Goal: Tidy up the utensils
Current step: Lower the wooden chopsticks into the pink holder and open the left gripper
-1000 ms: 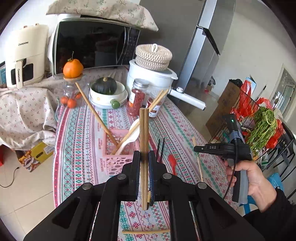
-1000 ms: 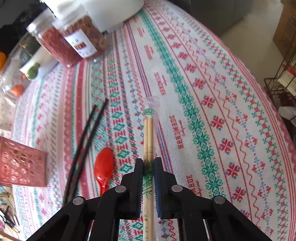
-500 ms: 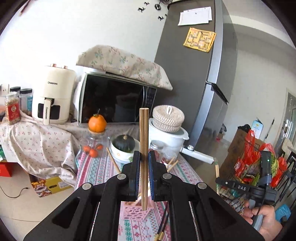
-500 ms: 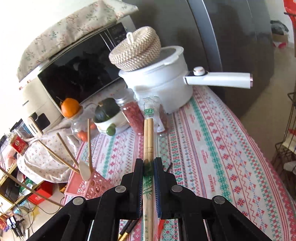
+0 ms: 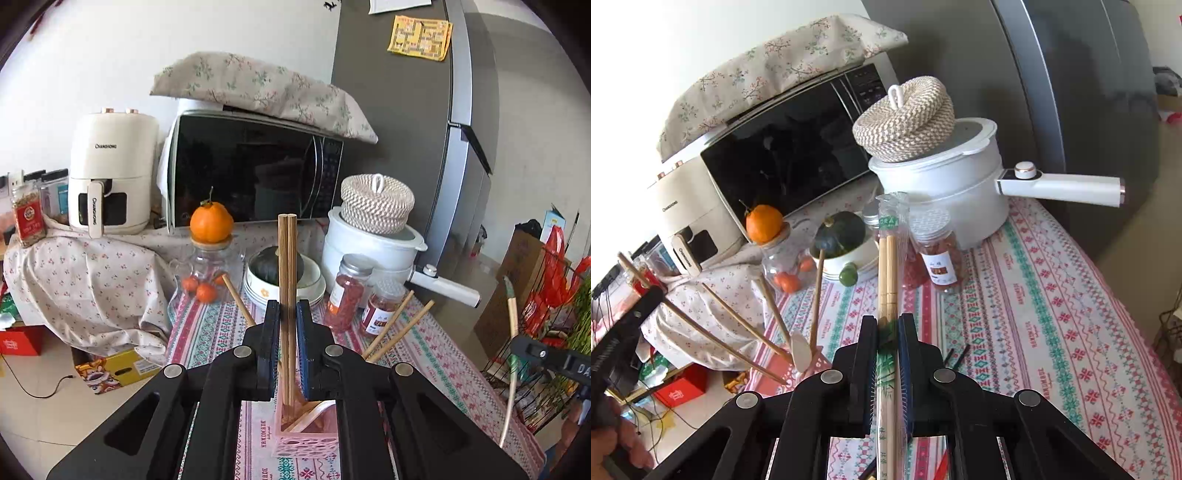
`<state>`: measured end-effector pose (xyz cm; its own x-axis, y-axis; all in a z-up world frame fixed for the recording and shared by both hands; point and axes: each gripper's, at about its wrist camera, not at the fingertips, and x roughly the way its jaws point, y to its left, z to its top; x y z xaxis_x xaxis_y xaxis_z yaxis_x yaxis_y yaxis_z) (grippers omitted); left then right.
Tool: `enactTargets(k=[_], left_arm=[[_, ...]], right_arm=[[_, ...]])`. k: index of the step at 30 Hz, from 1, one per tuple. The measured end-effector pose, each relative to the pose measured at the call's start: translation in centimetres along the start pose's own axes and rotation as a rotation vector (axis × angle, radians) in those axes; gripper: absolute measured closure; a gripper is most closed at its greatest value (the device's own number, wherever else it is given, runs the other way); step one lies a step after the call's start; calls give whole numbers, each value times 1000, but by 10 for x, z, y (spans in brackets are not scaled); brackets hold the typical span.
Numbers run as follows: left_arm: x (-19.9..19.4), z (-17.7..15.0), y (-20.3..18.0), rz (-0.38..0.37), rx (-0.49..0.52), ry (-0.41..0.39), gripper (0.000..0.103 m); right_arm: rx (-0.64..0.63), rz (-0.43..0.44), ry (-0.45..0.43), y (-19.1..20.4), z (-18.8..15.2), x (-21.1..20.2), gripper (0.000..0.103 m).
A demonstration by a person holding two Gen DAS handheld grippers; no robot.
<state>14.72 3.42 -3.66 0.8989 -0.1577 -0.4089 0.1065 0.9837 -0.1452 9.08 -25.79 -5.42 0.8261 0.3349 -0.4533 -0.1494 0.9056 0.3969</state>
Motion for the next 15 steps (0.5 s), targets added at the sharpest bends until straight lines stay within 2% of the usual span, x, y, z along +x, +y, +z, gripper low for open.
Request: enactTargets(k=[2,3,5,6,7,11,15], left_arm=[[9,-5,-2,-8,22,20,93],[13,-7,-3,1,31,36,89],[16,-10,-6,22,29,69,71],[15,-10,-5,26,17,76,55],[12,-10,-5,25,5,78,45],[-2,-9,3,22,-21,99,36],[-17,-18,22,153,-18,168,30]], right_arm=[[3,12,-9,4,-2,0,94],[2,17,-15,7,-3,-1,94],[-6,27,-30,13,-4,-2,94],[-10,32,-38,16,-3,-2,94],[-13,38,-49,19,-3,-3,94],[-19,56,-94,34,-4,-6,94],[-26,55,-114,53,-9,-4,94]])
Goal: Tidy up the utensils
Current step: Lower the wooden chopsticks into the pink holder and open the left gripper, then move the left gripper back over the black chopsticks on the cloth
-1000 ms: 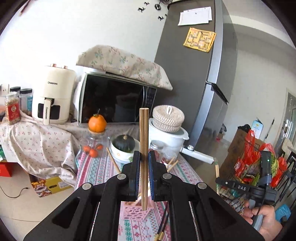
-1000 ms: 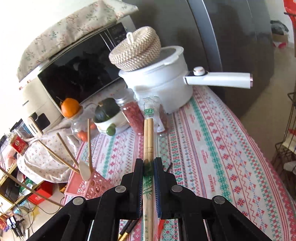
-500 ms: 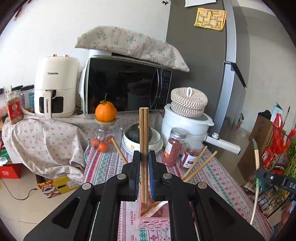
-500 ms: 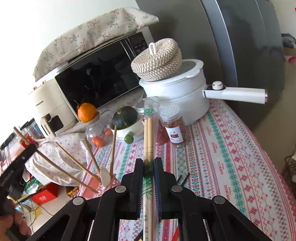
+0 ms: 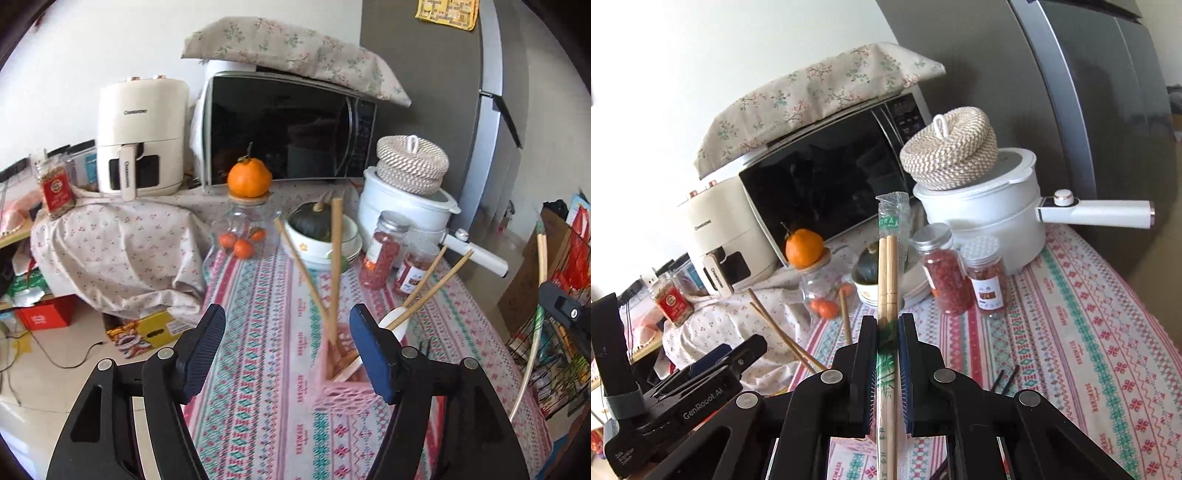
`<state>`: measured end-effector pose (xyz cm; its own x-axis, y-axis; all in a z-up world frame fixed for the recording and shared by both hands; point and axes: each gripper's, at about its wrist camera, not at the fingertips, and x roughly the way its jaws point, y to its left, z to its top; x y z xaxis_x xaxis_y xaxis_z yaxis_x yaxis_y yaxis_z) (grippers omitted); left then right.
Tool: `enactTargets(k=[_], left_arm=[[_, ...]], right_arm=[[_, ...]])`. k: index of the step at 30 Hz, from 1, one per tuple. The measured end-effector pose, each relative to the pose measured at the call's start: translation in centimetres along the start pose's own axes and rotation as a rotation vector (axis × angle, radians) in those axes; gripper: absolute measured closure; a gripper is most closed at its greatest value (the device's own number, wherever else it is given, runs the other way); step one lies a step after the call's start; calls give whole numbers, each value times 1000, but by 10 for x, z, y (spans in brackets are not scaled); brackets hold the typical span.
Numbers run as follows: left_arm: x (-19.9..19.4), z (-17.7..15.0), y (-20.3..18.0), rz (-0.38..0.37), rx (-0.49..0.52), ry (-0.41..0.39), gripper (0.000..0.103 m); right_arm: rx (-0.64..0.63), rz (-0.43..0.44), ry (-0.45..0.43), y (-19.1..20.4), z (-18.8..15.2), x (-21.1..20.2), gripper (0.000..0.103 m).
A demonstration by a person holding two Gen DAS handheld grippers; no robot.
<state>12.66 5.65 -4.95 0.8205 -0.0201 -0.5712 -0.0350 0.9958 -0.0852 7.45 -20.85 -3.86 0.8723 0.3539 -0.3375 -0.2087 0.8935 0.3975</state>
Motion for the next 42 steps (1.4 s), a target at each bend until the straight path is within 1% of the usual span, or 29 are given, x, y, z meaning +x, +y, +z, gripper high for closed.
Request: enactTargets(k=[3,6,10,12,16,19,25,26,28,31,33,37,39,42], left_arm=[[-4,-7,19,40,-1,38,30],[-5,-12,34,34,4,63,30],[-3,-16,54,10,-29,109,30],[-1,-18,62,-9,-46,125,30],[3,-21,71,7,-17,154,30],[5,-23,80,9,-23,174,30],[6,-22,91,-15,-75,186,30],[6,-22,90,-17,-77,188,30],[9,-23,88,-16,-70,199,30],[12,-26,86,-9,-53,218,30],[13,-28,86,-8,-57,232,30],[14,-31,82,-54,-84,272,30],[13,-33,75,-87,-81,293,30],[9,-38,61,-125,-62,320,28]], right_arm=[[-2,-3,-12,18,-3,9,94],[-28,-16,-51,39,-1,24,94],[-25,-21,-134,58,2,44,94],[-38,-29,-198,67,1,51,94],[-50,-35,-290,83,-1,66,94],[-50,-65,-325,90,-5,82,94],[-119,-166,-400,99,-21,104,94],[-128,-182,-408,100,-25,106,93],[-128,-192,-397,98,-32,111,91],[-86,-169,-365,90,-37,110,84],[-70,-149,-355,87,-37,102,64],[-70,-125,-321,82,-29,82,54],[-58,-111,-300,78,-23,69,42],[-48,-98,-247,68,-15,52,34]])
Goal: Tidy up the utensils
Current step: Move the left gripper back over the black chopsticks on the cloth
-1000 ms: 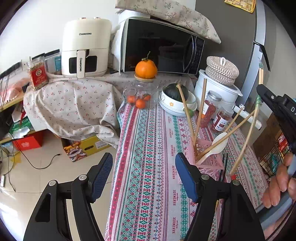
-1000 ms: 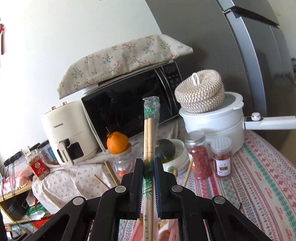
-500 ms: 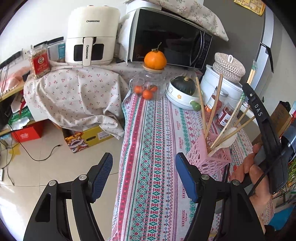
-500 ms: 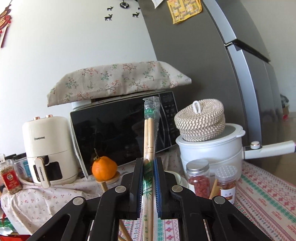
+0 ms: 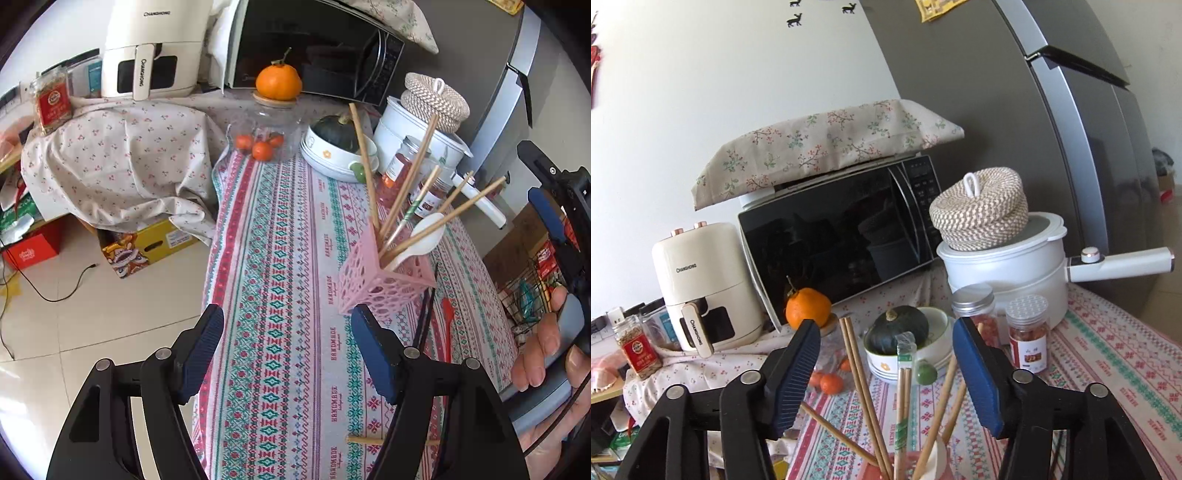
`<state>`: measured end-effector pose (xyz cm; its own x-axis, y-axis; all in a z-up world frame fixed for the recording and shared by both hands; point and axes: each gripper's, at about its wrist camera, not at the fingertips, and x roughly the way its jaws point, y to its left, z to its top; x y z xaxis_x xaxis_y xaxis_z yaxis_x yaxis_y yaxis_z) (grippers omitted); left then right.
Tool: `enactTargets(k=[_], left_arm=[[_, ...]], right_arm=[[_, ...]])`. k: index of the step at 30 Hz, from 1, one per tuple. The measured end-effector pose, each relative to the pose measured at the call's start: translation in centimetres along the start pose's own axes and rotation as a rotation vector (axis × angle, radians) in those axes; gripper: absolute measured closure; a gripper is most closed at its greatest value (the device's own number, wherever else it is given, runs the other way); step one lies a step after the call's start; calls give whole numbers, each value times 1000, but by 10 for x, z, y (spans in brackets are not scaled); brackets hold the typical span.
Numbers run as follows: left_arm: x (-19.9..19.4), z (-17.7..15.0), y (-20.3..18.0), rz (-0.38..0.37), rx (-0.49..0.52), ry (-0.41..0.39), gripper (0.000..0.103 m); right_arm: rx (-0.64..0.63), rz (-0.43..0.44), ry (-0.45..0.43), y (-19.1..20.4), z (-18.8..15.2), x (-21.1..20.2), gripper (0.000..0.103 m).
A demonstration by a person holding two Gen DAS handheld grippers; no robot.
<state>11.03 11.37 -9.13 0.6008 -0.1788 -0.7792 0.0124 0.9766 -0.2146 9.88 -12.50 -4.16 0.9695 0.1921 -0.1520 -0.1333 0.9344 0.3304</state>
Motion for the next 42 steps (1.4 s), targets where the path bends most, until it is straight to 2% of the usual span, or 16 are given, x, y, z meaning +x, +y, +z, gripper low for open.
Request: enactTargets(k=[4,9,14,19,23,29,30,31,34,37,42], left_arm=[[3,-11,-18,-16,64,39,26],[14,-22,-32,-43,80,111,26],[21,-32,-53,-57,132,155,26],[27,-42,-77,-76,206,182,26],[35,-48,-94,-91,232,209,26],[51,-50,-129,-109,297,235,27],[55,-50,-135,-114,295,244,33],[59,-51,-140,-121,293,253,47],[71,-51,-161,-125,319,259,71],[85,-47,-186,-83,382,234,82],[119,-34,-221,-28,421,219,88]], right_arm=[[-30,-15,97,-17,10,-16,29],[-65,-52,223,-46,13,-35,22],[-67,-79,359,-75,6,-49,20],[-64,-106,441,-101,-2,-57,16],[-33,-130,500,-122,-12,-54,12],[37,-194,719,-155,-31,-27,12],[51,-203,749,-162,-34,-24,12],[64,-209,778,-169,-37,-21,12],[82,-213,841,-186,-42,-13,12],[70,-235,863,-201,-42,-8,12],[60,-233,872,-215,-38,-2,12]])
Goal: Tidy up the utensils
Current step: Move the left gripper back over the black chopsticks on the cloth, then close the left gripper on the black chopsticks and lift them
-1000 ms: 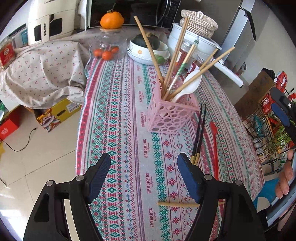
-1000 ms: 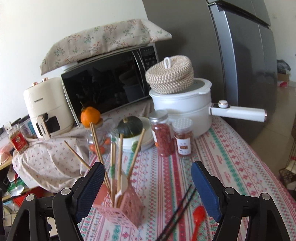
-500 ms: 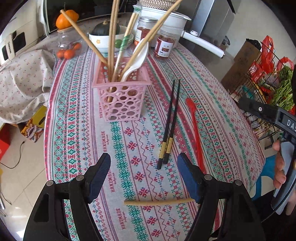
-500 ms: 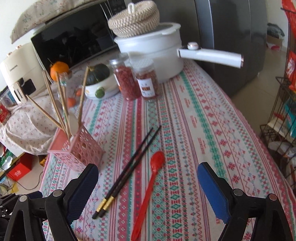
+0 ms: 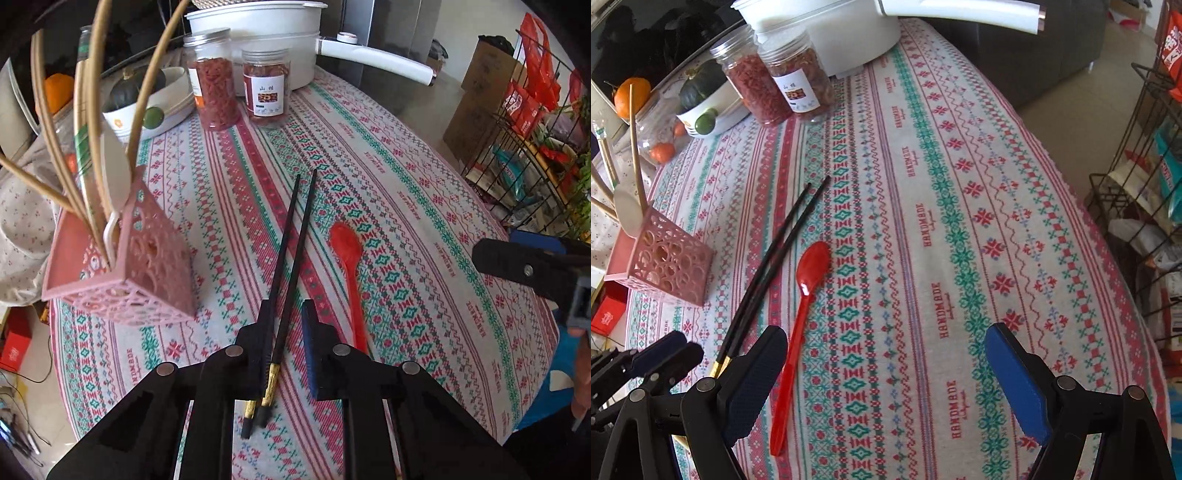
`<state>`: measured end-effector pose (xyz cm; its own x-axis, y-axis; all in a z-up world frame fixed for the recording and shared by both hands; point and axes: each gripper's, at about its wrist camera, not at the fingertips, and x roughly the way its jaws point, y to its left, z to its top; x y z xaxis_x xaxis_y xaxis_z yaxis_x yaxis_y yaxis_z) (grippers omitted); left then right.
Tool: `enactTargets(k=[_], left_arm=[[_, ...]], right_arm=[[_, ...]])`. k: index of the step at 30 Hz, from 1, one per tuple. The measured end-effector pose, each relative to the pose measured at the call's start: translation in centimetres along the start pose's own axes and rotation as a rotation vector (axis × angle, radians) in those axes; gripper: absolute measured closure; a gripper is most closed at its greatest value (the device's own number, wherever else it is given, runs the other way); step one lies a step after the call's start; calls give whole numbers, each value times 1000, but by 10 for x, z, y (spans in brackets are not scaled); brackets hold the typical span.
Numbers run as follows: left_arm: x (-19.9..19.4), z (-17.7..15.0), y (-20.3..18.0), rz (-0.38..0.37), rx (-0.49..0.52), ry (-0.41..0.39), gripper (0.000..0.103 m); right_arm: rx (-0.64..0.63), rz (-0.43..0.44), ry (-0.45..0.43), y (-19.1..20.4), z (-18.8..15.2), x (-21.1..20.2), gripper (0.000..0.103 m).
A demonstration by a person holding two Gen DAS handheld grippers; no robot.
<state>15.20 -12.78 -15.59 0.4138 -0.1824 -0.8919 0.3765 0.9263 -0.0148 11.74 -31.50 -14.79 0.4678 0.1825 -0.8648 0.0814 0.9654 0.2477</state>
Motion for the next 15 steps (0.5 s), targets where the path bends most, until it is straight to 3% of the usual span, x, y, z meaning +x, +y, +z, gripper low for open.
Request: enactTargets(k=[7,15], left_arm=[[44,42,-1,68,-54,15,93],[78,62,7,54,-102,114,94]], right_arm=[[58,42,13,-22,7,1,12],[114,75,2,-45,12,-8,12]])
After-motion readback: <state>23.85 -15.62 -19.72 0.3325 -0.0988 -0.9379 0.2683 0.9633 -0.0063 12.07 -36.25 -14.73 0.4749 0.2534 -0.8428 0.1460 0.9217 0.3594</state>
